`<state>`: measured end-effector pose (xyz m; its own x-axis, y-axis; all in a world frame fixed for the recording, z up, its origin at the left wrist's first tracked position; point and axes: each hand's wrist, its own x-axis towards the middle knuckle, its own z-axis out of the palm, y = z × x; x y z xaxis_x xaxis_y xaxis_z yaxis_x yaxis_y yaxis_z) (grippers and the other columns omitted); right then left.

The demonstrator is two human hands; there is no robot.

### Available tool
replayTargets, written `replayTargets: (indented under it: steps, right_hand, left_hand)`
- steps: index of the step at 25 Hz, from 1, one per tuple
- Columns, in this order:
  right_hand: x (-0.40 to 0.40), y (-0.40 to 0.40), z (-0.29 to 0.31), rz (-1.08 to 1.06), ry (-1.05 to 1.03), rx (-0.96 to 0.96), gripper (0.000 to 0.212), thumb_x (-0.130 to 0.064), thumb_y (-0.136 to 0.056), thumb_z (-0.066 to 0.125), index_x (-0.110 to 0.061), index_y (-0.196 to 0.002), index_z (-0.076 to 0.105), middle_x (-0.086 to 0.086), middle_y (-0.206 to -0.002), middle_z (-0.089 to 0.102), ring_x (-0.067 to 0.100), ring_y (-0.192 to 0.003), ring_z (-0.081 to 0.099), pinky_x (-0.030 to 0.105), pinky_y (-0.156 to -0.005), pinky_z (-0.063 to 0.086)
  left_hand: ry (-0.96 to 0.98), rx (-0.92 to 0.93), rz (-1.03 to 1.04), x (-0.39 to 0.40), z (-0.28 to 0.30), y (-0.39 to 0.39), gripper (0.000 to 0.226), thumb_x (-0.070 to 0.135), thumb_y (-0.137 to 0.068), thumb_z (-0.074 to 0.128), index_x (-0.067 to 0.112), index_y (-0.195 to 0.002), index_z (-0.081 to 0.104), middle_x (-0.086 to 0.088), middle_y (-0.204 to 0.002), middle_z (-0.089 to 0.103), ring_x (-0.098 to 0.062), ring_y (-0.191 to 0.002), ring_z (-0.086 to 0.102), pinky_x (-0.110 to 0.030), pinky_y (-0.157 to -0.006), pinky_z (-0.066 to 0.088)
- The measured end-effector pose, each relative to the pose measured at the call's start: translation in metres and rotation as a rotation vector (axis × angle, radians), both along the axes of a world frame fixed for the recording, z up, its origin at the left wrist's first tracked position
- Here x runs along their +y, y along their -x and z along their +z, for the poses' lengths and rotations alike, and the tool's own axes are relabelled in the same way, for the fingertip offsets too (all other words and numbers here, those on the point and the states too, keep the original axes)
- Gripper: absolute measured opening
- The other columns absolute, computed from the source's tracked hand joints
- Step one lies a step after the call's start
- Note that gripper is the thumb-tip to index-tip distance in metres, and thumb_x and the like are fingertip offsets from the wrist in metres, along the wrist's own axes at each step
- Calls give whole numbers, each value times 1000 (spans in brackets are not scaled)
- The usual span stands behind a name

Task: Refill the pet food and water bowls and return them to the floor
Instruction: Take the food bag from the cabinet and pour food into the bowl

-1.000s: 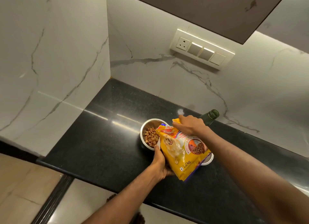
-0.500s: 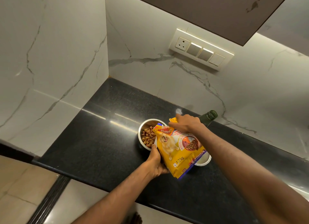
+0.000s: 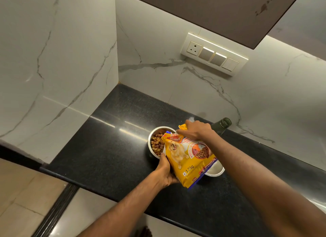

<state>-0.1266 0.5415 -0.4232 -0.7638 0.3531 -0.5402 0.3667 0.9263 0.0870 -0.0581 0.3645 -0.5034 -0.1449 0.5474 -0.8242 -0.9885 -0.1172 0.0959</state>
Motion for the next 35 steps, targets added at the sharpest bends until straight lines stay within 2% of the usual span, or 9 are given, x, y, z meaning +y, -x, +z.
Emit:
replayTargets:
  steps: [4, 7, 17, 20, 24, 28, 30, 33, 35]
  right_hand:
    - [-1, 3, 3, -2, -4, 11, 86, -85, -94, 39, -22, -153, 45, 11, -135, 69, 31, -124, 67, 58, -114, 46]
    - [-3, 5, 7, -1, 2, 16, 87, -86, -93, 39, -23, -153, 45, 10, -137, 69, 31, -125, 66, 55, -113, 47]
    - [-4, 1, 6, -22, -13, 37, 86, -84, -94, 40, -23, -154, 44, 10, -138, 68, 31, -125, 67, 53, -112, 49]
    - [-1, -10, 3, -40, -21, 86, 86, -82, -95, 40, -21, -156, 40, 11, -135, 69, 30, -120, 68, 52, -105, 54]
    - [3, -48, -11, -133, 20, 237, 78, -77, -97, 40, -22, -153, 38, 6, -117, 72, 24, -99, 70, 45, -89, 60]
    - [-5, -87, -29, -278, 131, 451, 56, -68, -101, 42, -24, -135, 45, -1, -95, 66, 17, -83, 66, 44, -78, 60]
    - [-9, -98, -37, -341, 141, 523, 53, -66, -101, 43, -25, -135, 45, -3, -90, 66, 15, -79, 66, 41, -72, 60]
    - [-12, -110, -43, -398, 146, 609, 50, -63, -102, 44, -26, -136, 43, -4, -89, 68, 14, -77, 66, 38, -68, 55]
    - [-15, -121, -46, -427, 172, 687, 47, -60, -103, 45, -27, -137, 43, -4, -87, 68, 13, -74, 66, 35, -64, 52]
  left_hand:
    - [-14, 0, 17, -1, 1, 1, 85, 80, -100, 26, 17, -145, 60, -29, -136, 68, -50, -123, 67, -70, -95, 56]
    - [-20, -6, 32, -3, 1, 3, 85, 79, -101, 25, 15, -142, 62, -30, -135, 69, -49, -122, 67, -68, -92, 58]
    - [-19, 10, 12, -4, -5, 4, 89, 83, -98, 25, 15, -143, 61, -30, -134, 70, -50, -122, 68, -71, -102, 53]
    - [6, 69, -10, -2, -9, 6, 91, 85, -96, 20, 19, -143, 63, -27, -132, 72, -47, -121, 70, -71, -102, 53]
    - [92, 173, -90, -2, -16, 4, 85, 82, -98, 14, 24, -134, 64, -21, -129, 73, -42, -116, 71, -66, -108, 51]
    - [136, 251, -133, -6, -18, 0, 74, 74, -104, 12, 24, -110, 66, -14, -101, 75, -33, -94, 72, -57, -97, 55]
    - [150, 299, -153, -7, -17, 2, 73, 74, -103, 12, 27, -110, 67, -12, -99, 76, -32, -98, 73, -56, -99, 57]
    - [195, 391, -191, -8, -16, 5, 67, 71, -105, 13, 31, -110, 66, -7, -97, 76, -26, -94, 72, -45, -80, 60]
    - [231, 481, -212, -12, -20, 5, 62, 72, -105, 17, 33, -115, 65, -4, -102, 76, -22, -96, 73, -40, -79, 60]
